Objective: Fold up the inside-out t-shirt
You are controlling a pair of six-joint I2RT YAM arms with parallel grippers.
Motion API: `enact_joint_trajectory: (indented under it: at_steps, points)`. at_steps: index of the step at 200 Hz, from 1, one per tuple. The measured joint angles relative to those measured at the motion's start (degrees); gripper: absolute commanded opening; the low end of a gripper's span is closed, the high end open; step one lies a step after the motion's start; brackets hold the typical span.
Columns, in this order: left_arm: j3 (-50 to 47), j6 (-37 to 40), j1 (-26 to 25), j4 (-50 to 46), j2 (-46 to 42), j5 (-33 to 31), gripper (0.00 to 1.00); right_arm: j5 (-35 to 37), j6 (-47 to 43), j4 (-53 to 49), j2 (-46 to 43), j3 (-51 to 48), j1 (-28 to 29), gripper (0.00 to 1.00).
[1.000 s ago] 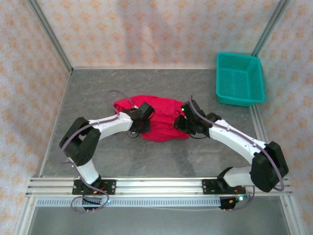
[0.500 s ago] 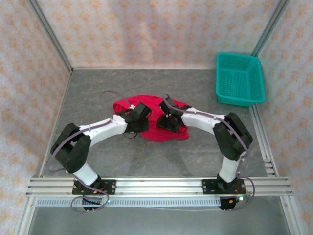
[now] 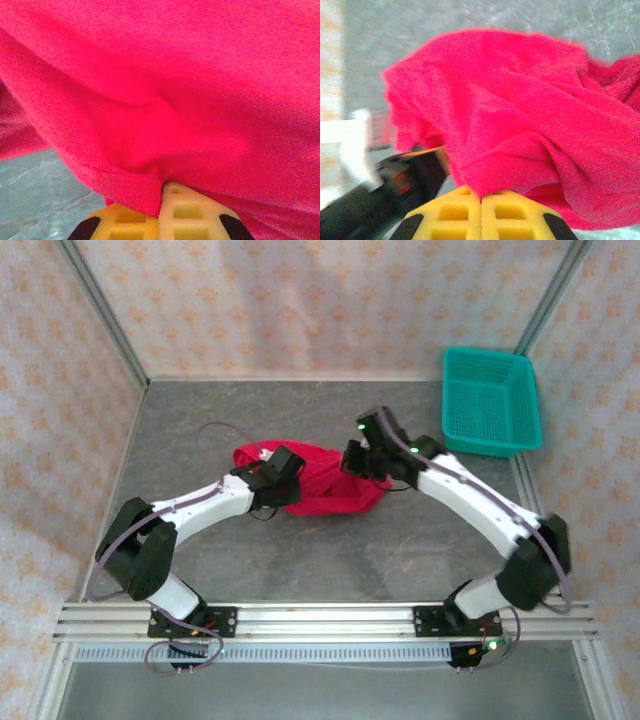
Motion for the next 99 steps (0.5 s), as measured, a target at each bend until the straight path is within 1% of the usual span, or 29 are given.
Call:
enact_joint_trajectory:
  at_steps: [20, 35, 45, 61, 65, 69, 73, 82, 90, 99]
  points:
    - [0.35, 0.59, 0.42, -0.17, 0.74, -0.37, 0.00, -3.80, 0.76, 0.00, -7.15, 0.00, -4.96, 0.00]
    - [0.33, 0.90, 0.61, -0.61, 1.42, -0.55, 0.00, -7.13, 2.34, 1.49, -10.14, -0.20, -9.14, 0.00]
    - [0.33, 1.16, 0.57, -0.72, 1.36, -0.59, 0.00, -9.51, 3.50, 3.65, -10.38, -0.79, -11.13, 0.00]
    - [0.24, 1.84, 0.35, -0.68, 0.42, -0.61, 0.00, -11.82, 4.33, 5.75, -8.09, -1.31, -12.07, 0.00]
    - [0.20, 2.03, 0.33, -0.66, -0.07, -0.61, 0.05, -12.02, 4.26, 6.05, -7.08, -1.31, -12.07, 0.00]
    - [0.17, 2.34, 0.33, -0.68, -0.55, -0.59, 0.12, -12.09, 4.17, 6.14, -5.90, -1.31, -12.02, 0.00]
    - [0.17, 2.62, 0.33, -0.70, -1.16, -0.59, 0.15, -12.04, 3.82, 6.19, -4.39, -1.46, -11.87, 0.00]
    - [0.17, 2.97, 0.35, -0.72, -2.67, -0.59, 0.17, -11.98, 3.17, 6.19, -1.75, -2.21, -11.56, 0.06]
    - [0.20, 3.67, 0.35, -0.96, -4.26, -0.83, 0.19, -11.61, 2.45, 6.03, 0.26, -3.39, -11.23, 0.14]
    - [0.24, 4.37, 0.35, -1.62, -5.90, -1.53, 0.20, -11.15, 1.77, 5.40, 1.88, -4.94, -10.60, 0.30]
